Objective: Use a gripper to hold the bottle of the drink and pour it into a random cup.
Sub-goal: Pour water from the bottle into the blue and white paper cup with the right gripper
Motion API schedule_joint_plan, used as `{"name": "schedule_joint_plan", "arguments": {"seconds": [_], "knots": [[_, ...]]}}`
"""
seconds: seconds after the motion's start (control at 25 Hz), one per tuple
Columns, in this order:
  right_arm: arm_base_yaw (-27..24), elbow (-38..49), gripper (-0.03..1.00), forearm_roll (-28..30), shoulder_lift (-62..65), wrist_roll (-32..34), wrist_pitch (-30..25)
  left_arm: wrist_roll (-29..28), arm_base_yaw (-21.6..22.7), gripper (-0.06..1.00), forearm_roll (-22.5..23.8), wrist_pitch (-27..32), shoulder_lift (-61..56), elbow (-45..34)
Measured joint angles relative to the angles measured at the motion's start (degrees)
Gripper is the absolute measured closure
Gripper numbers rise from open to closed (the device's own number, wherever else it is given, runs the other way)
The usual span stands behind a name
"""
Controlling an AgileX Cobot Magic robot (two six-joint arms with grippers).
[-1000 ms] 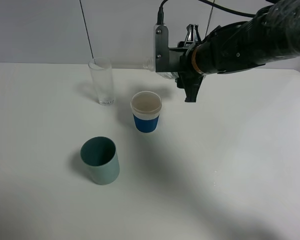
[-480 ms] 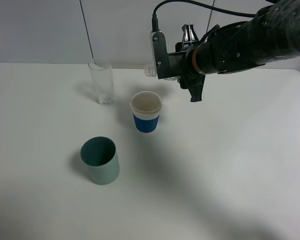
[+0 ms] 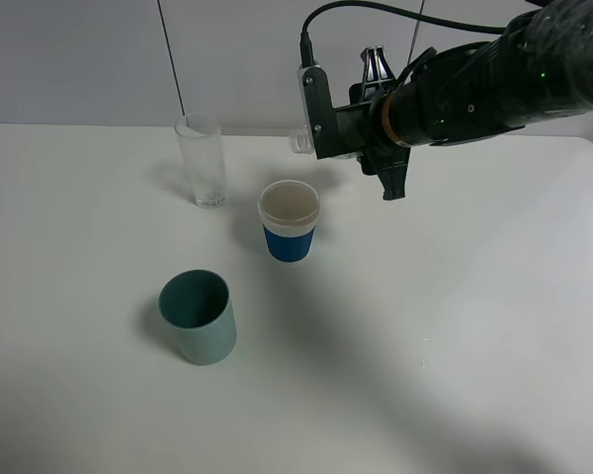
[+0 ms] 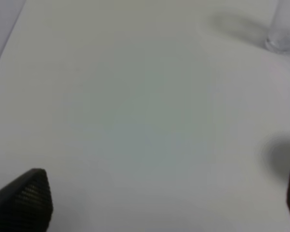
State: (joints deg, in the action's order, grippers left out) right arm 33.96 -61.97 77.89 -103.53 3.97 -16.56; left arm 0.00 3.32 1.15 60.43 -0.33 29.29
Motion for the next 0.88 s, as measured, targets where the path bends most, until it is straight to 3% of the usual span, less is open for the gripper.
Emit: {"name": "schedule_joint_plan", "arguments": {"seconds": [0.88], "knots": [[0.0,0.0,0.42,0.0,0.0,-9.8,0.0,0.0,0.0,-0.04,0.0,0.0,0.0,0.0]]}}
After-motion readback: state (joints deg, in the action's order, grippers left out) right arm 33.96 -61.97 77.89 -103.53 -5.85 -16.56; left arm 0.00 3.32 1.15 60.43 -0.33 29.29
